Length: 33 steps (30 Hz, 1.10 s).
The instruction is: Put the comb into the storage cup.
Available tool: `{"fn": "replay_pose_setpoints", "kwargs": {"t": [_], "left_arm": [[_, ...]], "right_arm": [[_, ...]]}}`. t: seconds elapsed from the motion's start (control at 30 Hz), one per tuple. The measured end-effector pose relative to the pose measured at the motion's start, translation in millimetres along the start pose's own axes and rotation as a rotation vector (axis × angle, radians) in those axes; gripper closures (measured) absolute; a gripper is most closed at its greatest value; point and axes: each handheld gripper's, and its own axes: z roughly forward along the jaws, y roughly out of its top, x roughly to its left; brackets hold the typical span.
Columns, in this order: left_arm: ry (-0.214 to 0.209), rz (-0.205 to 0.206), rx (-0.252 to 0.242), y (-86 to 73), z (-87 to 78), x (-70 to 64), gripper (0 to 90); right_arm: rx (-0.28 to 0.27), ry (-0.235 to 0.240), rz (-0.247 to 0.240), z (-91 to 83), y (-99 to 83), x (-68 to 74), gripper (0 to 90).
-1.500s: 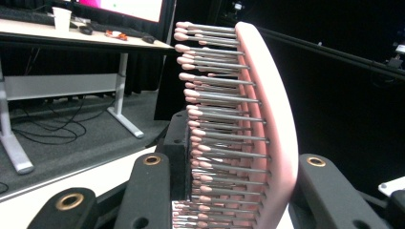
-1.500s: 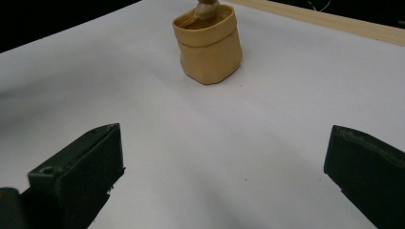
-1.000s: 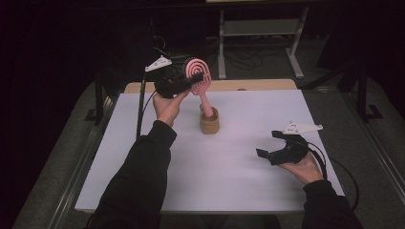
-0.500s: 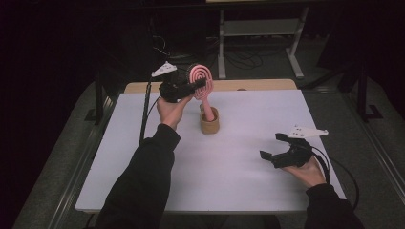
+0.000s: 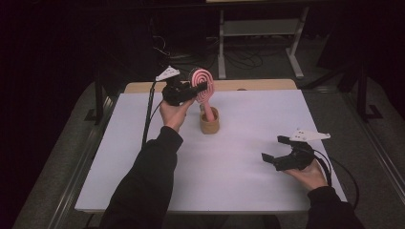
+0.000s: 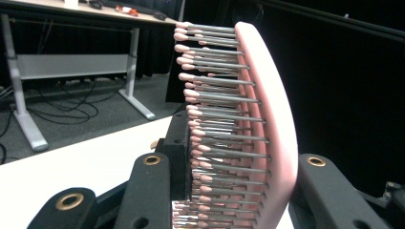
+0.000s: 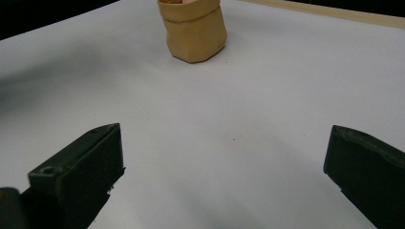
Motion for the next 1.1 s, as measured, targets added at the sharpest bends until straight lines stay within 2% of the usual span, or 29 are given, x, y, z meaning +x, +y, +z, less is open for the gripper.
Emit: {"fn": "replay_pose_setpoints", "kwargs": {"t": [0.4, 0.67, 0.8, 0.93, 1.0, 1.03, 1.07, 1.1], "left_arm": [[0.008, -0.009, 0.005, -7.5, 4.6, 0.9, 61.9], [0.014, -0.034, 0.002, -15.3, 6.6, 3.9, 61.8], [0.005, -0.048, -0.017, -18.9, 6.3, 5.7, 61.7], [0.006, -0.042, -0.005, -18.6, 4.2, 5.5, 61.2], [0.015, -0.032, -0.011, -19.9, 3.0, 4.6, 60.0], [0.017, -0.030, -0.015, -20.6, 2.0, 4.6, 54.5], [0.024, -0.033, -0.021, -21.3, 1.6, 4.3, 54.5], [0.046, -0.033, -0.020, -22.5, 1.2, 3.9, 49.9]], "right_arm": [[0.004, 0.001, 0.009, -0.3, -2.2, -1.0, 0.0], [0.001, 0.003, 0.007, -0.6, -2.5, -1.1, 0.0], [0.005, 0.001, 0.011, -0.7, -3.2, -1.3, 0.0], [0.010, -0.002, 0.008, -0.4, -4.6, -1.0, 0.0], [0.010, -0.002, 0.008, -0.7, -5.1, -1.0, 0.0], [0.008, -0.005, 0.009, -1.5, -5.3, -1.0, 0.0], [0.008, -0.005, 0.009, -1.5, -5.3, -1.0, 0.0], [0.007, -0.005, 0.010, -1.8, -5.3, -1.0, 0.0]]}}
